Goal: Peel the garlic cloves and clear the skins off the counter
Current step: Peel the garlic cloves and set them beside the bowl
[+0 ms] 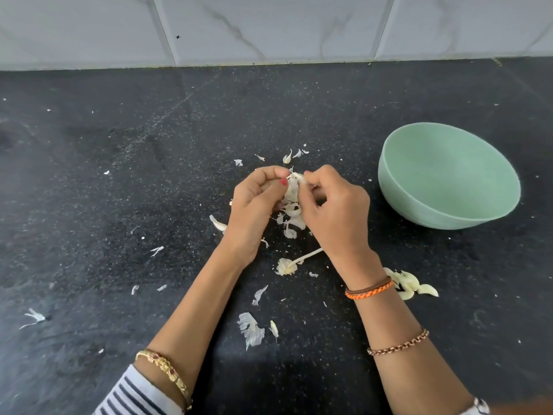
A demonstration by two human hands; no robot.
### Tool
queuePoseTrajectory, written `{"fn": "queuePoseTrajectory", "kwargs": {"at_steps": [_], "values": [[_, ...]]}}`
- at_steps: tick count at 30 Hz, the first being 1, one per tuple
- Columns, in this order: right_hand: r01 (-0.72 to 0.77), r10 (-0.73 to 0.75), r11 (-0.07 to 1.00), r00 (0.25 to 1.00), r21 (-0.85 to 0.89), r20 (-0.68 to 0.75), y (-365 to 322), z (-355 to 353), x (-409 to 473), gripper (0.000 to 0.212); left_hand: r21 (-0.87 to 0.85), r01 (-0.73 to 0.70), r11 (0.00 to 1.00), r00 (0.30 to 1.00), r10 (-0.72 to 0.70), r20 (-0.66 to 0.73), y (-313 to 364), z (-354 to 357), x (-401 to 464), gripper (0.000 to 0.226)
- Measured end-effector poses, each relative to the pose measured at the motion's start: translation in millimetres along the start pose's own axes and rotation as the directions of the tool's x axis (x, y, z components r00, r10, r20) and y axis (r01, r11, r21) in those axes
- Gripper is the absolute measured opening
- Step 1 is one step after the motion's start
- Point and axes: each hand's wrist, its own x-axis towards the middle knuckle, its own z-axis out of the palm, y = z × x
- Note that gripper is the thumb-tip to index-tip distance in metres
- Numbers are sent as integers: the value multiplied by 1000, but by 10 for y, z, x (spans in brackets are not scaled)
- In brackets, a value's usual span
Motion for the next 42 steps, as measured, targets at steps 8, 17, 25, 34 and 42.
{"fn": "queuePoseTrajectory", "kwargs": {"at_steps": [8,17,25,34,42], "values": [[-200,178,970,972,141,152,-54,-15,16,15,280,-206,938,971,232,-61,-59,-67,13,20],[-187,160,972,970,139,186,-32,-37,19,8,212,-168,963,970,200,-138,-38,-46,2,28],[-75,66,996,987,58,147,1,6,2,7,-28,-25,999,980,19,-197,42,-18,-12,26],[161,-161,985,987,-65,-5,-29,29,2,18,-416,282,864,921,-366,-135,113,-5,22,29],[197,-200,978,979,-66,-46,8,7,31,17,-404,357,842,903,-422,-83,174,-21,9,16]]}}
